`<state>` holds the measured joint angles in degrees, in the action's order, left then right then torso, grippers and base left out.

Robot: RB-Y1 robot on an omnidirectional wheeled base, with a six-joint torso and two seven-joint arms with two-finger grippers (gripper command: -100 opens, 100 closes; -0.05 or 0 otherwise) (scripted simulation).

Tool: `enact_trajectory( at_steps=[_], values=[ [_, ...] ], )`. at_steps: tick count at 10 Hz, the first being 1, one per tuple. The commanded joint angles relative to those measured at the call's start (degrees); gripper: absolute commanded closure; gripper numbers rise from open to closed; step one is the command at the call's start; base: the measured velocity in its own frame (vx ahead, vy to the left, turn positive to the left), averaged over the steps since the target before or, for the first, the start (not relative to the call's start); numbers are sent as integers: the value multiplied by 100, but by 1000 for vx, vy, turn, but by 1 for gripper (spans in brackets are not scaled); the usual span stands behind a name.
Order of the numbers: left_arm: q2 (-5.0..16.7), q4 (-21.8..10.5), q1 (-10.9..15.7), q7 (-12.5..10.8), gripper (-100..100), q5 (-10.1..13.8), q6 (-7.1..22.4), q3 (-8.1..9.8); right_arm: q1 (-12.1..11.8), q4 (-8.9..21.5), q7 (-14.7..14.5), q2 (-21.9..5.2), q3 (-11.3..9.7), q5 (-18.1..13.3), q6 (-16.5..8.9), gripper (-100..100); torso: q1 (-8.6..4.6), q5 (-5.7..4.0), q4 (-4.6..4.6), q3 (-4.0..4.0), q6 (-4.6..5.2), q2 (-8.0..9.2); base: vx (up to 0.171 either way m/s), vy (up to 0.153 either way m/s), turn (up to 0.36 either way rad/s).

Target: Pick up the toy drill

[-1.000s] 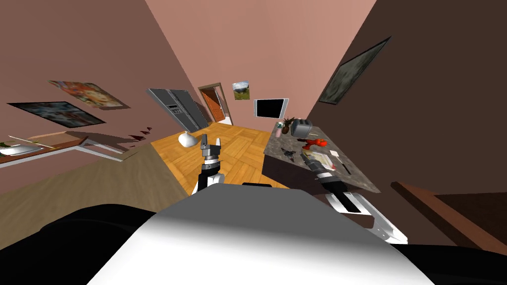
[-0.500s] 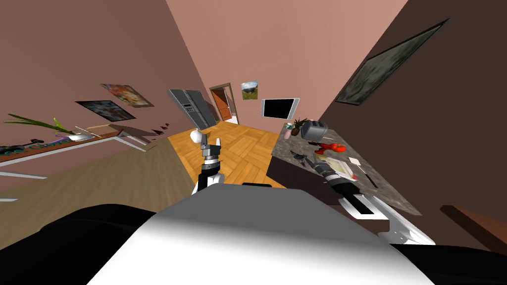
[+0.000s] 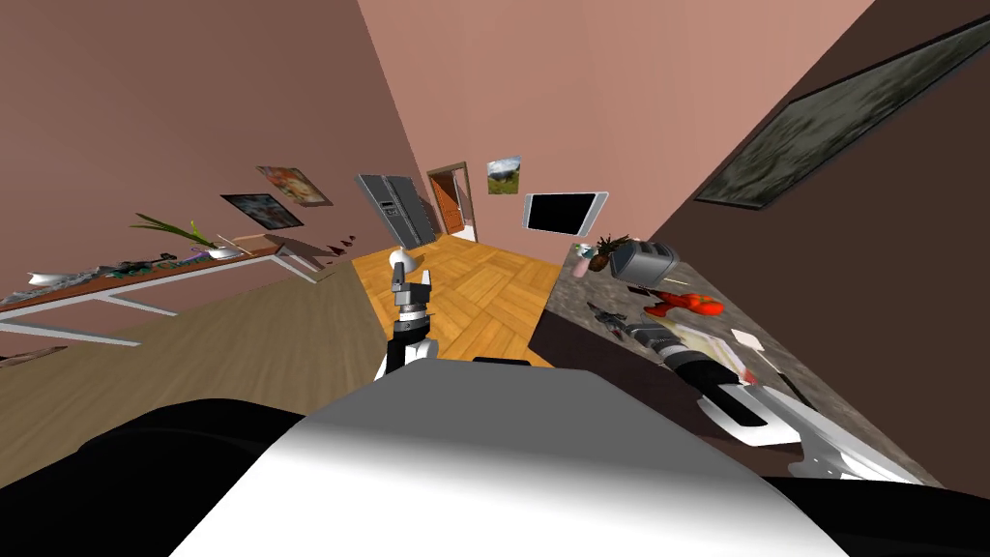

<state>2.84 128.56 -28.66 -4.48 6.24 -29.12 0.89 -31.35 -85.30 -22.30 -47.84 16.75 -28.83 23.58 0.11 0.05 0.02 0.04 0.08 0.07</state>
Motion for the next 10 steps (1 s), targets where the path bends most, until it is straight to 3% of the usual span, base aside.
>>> enact_trajectory(
  at_steps=[1, 2, 5, 10],
  values=[
    [0, 0, 0, 0, 0, 0, 0, 0, -33, 272, -161, -251, 47, -216, -120, -100, 0, 0, 0, 0, 0, 0, 39, 55, 91],
    [0, 0, 0, 0, 0, 0, 0, 0, -33, 272, -161, -251, 47, -216, -120, -100, -2, 0, 1, 1, -3, 2, 28, 40, 84],
    [0, 0, 0, 0, 0, 0, 0, 0, -23, 739, -449, -642, 121, -577, -211, -100, -11, -3, 1, 3, 1, 5, 37, 37, 105],
    [0, 0, 0, 0, 0, 0, 0, 0, -6, 1326, -720, -996, 173, -930, -296, -100, -18, -4, 0, 0, -2, -1, 43, 18, 64]
  ],
)
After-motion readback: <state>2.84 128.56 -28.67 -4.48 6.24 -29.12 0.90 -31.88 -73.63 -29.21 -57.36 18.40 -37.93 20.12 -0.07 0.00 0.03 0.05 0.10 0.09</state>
